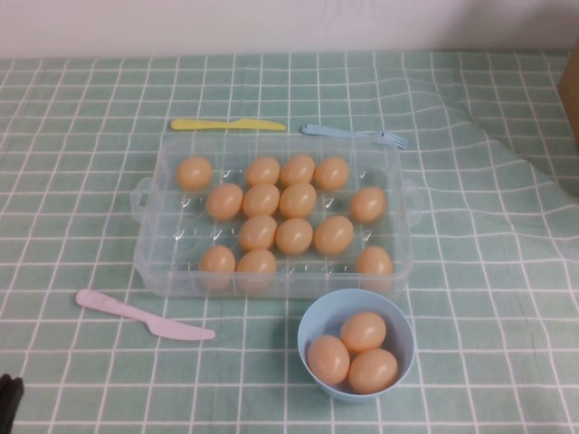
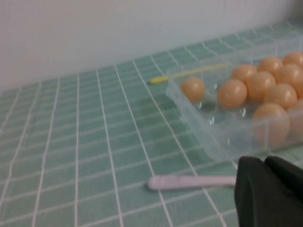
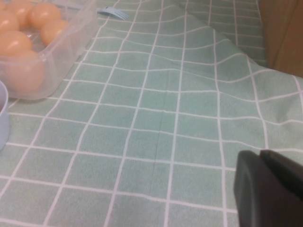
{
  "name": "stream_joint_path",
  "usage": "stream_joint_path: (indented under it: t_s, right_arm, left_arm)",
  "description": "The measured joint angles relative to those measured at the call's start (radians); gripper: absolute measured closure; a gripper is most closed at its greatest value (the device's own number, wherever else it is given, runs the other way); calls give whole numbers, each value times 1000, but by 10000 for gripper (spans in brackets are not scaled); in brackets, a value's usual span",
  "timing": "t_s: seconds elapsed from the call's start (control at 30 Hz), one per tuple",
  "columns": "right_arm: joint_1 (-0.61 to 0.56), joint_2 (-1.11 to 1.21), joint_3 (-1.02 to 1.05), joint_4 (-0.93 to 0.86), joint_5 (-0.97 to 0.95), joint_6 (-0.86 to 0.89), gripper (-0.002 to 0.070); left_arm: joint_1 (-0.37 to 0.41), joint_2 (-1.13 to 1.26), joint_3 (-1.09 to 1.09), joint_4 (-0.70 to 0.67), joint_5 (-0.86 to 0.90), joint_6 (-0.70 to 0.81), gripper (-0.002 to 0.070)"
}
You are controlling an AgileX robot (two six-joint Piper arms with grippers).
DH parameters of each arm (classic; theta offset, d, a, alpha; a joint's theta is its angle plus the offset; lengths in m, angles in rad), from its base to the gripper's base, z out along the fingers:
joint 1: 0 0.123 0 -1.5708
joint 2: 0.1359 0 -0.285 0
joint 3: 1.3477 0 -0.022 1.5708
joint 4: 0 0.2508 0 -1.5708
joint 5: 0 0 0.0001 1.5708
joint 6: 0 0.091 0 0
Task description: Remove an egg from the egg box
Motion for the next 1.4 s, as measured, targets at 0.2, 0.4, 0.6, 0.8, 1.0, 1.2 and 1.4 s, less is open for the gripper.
stream_joint_path:
  t_s: [0.2, 0.4, 0.6, 0.8, 1.0, 1.2, 1.4]
  right_arm:
    - [0, -1, 0, 0, 0, 0, 694]
    - [0, -1, 0, 0, 0, 0, 694]
    - [0, -1, 0, 0, 0, 0, 694]
    - [0, -1, 0, 0, 0, 0, 694]
    - [0, -1, 0, 0, 0, 0, 694]
    - [0, -1, 0, 0, 0, 0, 694]
    - [0, -1, 0, 0, 0, 0, 694]
  left_arm:
    - [2, -9, 2, 9, 154, -2, 678]
    - [73, -9, 2, 9, 182, -12, 678]
    - [110, -9, 2, 16, 208, -38, 678]
    - [110, -9, 2, 18, 211, -42, 678]
    - [110, -9, 2, 20, 212, -42, 678]
    - [110, -9, 2, 22, 212, -42, 678]
    - [110, -9, 2, 22, 212, -42, 678]
